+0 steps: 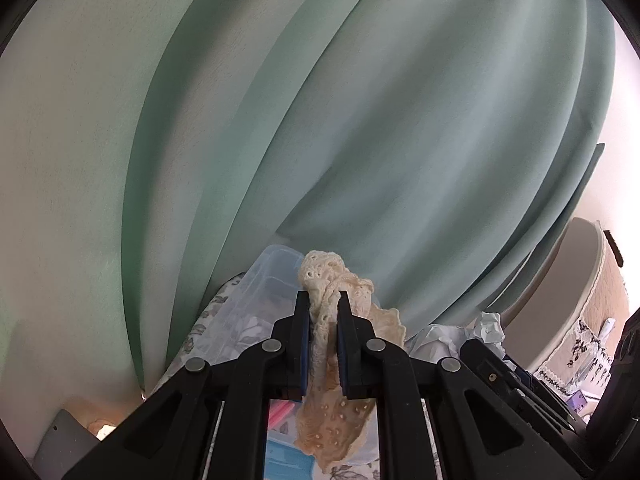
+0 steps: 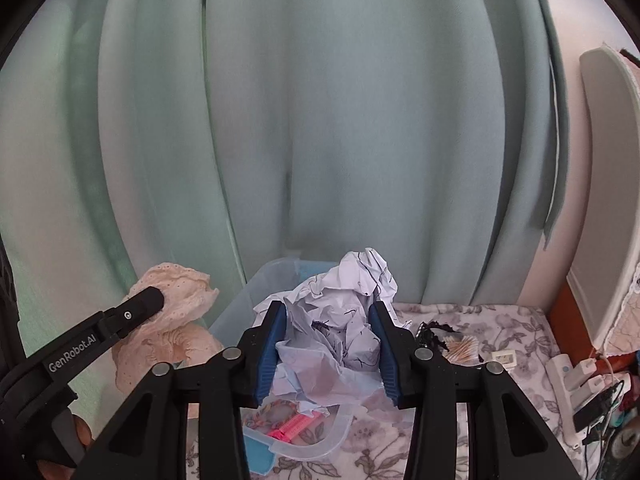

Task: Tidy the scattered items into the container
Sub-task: 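Carry the lace cloth and crumpled paper with both grippers over the clear box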

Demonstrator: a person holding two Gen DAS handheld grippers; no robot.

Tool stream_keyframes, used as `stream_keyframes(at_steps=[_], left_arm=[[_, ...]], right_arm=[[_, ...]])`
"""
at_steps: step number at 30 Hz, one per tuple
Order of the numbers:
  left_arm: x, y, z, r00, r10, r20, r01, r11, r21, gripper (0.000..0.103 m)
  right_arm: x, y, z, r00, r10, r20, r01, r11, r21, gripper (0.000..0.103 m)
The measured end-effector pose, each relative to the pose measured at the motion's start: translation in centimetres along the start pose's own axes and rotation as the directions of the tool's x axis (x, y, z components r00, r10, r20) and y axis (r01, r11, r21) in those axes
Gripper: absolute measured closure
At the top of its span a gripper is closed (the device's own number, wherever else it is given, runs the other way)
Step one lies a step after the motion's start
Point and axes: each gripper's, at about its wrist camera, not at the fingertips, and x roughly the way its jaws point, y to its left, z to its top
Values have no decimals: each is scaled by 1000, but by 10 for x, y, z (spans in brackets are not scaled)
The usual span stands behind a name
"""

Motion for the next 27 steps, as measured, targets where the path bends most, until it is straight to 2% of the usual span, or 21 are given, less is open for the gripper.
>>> stream_keyframes(at_steps=[4, 14, 27], left_arm=[[10, 10, -4, 1000, 14, -18, -14, 1000, -14, 92], [35, 25, -16, 996, 39, -78, -42, 998, -39, 92], [51, 45, -26, 988, 62, -142, -70, 996, -55, 91]], right_arm=[[17, -8, -3, 999, 3, -33, -3, 1000, -6, 57], [54, 4, -26, 993, 11, -121, -13, 1000, -16, 57], [83, 15, -46, 980, 24, -200, -31, 999, -30, 56]])
